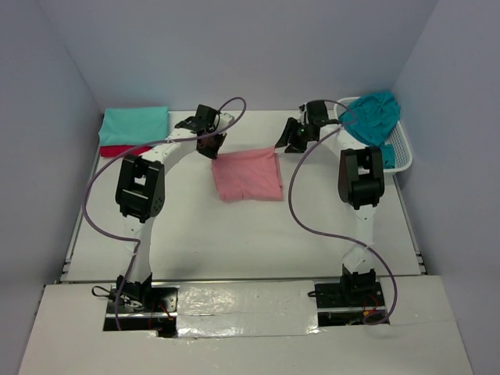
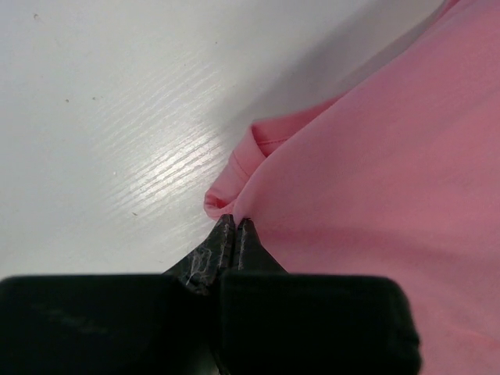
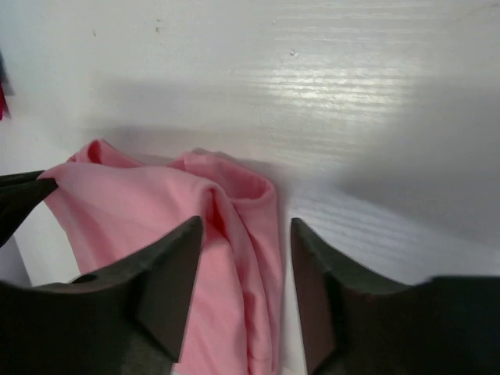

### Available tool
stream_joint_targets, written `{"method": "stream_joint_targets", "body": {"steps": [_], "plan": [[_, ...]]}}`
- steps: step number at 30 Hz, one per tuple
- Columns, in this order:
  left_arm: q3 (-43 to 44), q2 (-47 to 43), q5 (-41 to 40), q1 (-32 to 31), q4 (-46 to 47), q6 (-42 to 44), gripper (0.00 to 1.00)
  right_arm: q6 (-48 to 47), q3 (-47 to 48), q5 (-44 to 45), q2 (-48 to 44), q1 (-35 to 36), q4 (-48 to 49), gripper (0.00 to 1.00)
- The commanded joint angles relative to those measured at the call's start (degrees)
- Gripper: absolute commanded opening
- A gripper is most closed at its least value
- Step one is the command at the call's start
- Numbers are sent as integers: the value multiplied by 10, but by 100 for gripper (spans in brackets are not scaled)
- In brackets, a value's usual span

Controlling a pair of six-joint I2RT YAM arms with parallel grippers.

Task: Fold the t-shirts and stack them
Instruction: Smooth out wrinkles on the folded tshirt

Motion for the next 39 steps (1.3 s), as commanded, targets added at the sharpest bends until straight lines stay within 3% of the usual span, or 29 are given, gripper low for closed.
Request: {"method": "stream_joint_targets", "body": {"steps": [1,5,7,10,15,23,32,34,35,37,39], "plan": [[18,8,-21,4,19,-7,0,-16,-63,42,-132,-8,77,53],[13,8,-25,5,24,-16,0,-21,-190,26,-236,19,156,35],[18,11,-25,5,23,-18,0,-18,-203,12,-238,34,159,16],[25,14,-25,6,21,-17,0,-7,-194,-38,-199,63,139,1],[33,20,-25,6,18,-13,0,37,-143,-61,-108,81,148,0],[48,37,-45,7,17,7,0,110,-32,-27,-10,44,166,0],[59,51,-45,8,21,29,0,202,-60,-32,20,17,233,0],[71,55,-44,10,14,27,9,190,-43,-33,29,13,217,0],[79,59,-44,11,10,27,37,183,-43,-28,25,12,204,0],[121,66,-44,14,-12,26,71,168,-57,-22,-4,8,203,0],[202,81,-40,21,-40,20,84,156,-64,-23,-29,-2,195,0]]}}
